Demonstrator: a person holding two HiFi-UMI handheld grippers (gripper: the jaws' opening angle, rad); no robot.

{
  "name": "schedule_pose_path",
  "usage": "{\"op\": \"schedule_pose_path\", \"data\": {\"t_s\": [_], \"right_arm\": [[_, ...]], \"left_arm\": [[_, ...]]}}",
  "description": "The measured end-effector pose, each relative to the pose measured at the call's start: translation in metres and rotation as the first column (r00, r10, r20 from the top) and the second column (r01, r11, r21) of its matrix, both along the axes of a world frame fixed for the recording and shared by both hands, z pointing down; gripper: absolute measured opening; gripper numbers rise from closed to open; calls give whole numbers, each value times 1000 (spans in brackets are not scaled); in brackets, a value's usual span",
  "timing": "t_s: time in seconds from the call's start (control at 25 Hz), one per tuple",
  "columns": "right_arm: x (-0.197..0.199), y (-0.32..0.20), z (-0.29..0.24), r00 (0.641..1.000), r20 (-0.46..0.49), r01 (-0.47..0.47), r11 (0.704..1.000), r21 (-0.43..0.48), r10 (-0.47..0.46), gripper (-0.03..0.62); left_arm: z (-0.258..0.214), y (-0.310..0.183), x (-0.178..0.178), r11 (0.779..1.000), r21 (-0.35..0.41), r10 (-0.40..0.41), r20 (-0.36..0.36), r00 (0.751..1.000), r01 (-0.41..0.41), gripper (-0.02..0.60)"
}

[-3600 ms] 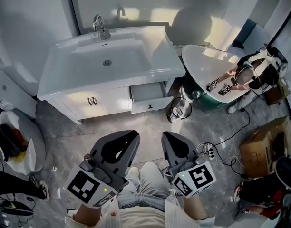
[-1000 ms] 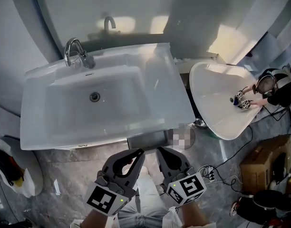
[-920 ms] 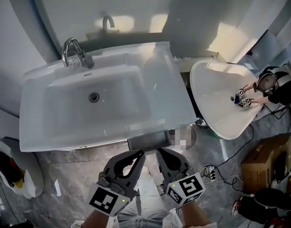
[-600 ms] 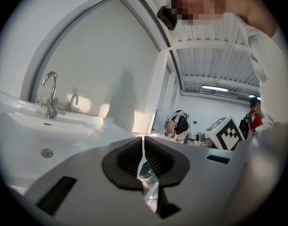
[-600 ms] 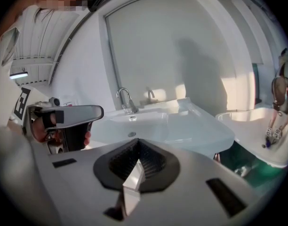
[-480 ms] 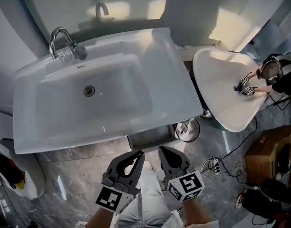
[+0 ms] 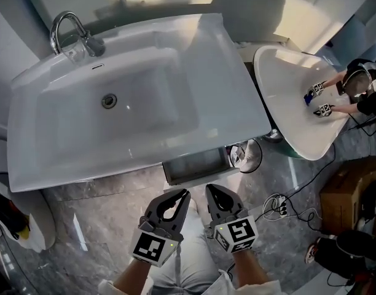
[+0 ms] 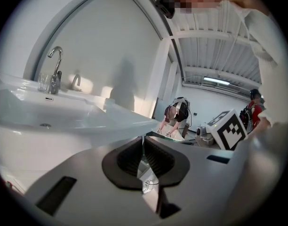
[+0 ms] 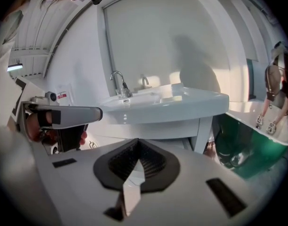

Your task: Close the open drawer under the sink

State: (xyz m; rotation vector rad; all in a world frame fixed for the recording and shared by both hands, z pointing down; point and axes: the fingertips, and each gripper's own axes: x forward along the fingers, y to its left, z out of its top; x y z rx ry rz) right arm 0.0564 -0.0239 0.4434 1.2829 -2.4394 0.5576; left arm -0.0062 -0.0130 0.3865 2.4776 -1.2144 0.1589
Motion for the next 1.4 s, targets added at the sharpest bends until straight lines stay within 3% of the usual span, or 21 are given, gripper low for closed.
{"op": "schedule_pose_path", "data": {"t_s": [0.8,1.4], "right_arm": [[15,17,103,1000,4,-22,1000,-12,22,9],[9,8,141,999,-14,-44,996,-82,43,9]], "left_arm": [[99,17,26,996,-39,78,29,997,-77,25],[125,16,25,990,-82,115,42,992,-111,25]]}}
